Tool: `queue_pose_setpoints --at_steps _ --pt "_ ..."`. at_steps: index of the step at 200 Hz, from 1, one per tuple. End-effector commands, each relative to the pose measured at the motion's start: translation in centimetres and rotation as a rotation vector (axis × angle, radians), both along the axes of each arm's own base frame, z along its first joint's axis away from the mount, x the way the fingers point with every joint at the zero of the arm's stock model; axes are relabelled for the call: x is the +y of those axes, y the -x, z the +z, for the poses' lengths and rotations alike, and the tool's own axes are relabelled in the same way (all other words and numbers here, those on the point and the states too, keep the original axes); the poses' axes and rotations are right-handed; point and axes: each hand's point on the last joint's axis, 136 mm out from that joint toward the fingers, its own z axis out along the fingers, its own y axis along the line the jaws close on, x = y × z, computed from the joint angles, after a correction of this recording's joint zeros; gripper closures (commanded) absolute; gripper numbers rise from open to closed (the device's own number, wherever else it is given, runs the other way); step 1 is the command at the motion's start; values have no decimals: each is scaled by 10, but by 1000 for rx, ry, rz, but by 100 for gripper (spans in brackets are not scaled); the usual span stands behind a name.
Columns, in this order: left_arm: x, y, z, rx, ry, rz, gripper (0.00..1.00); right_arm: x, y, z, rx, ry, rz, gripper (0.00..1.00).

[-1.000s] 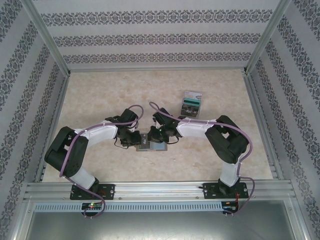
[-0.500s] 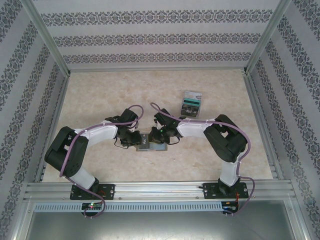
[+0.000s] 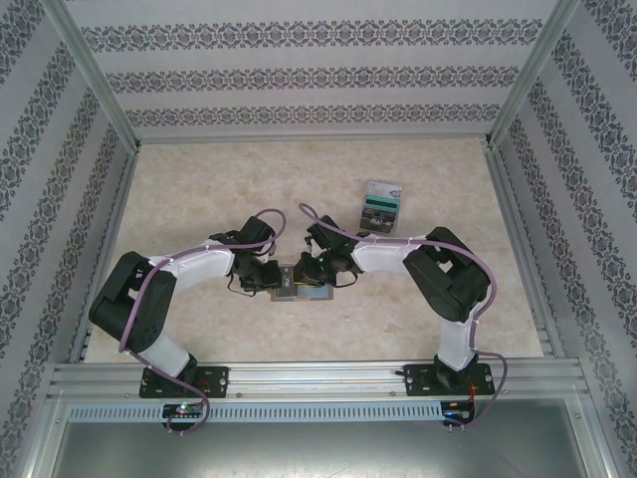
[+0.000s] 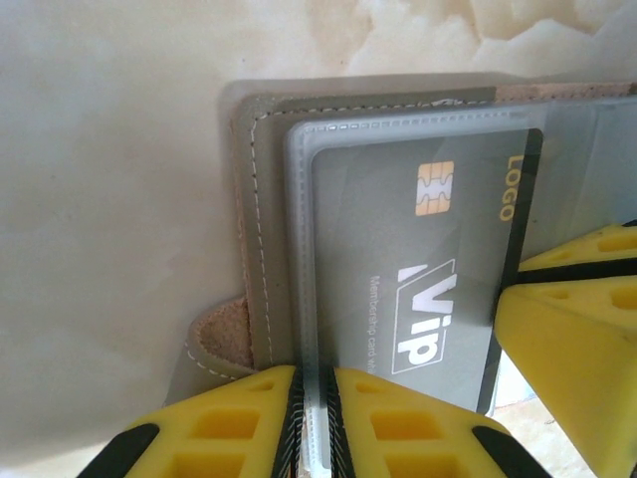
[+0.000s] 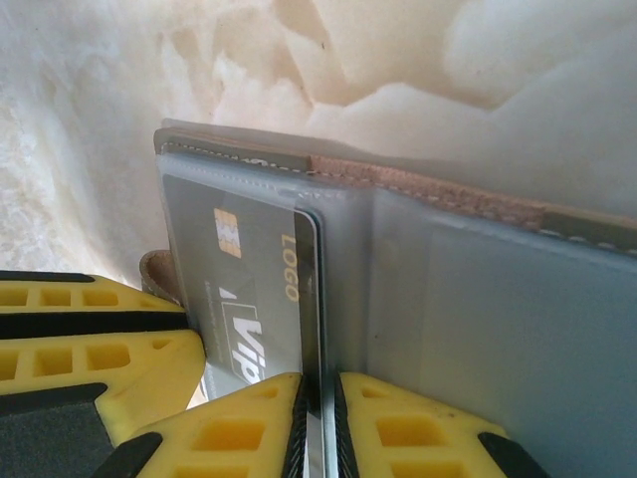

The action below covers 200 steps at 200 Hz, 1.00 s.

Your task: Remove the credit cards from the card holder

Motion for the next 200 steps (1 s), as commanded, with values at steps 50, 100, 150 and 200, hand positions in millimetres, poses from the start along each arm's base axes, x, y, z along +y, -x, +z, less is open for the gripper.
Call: queue_pose_setpoints --at_steps 50,100,150,200 --pt "5 5 -10 42 -16 18 84 13 0 2 15 -58 23 100" --pt "9 5 -10 38 -34 22 84 -8 -5 6 -12 -38 -20 100" --pt "9 6 -10 40 -36 22 84 -25 -2 5 -7 -23 -36 100" --pt "9 6 -10 43 -34 20 85 -13 -3 14 -20 -72 -14 91"
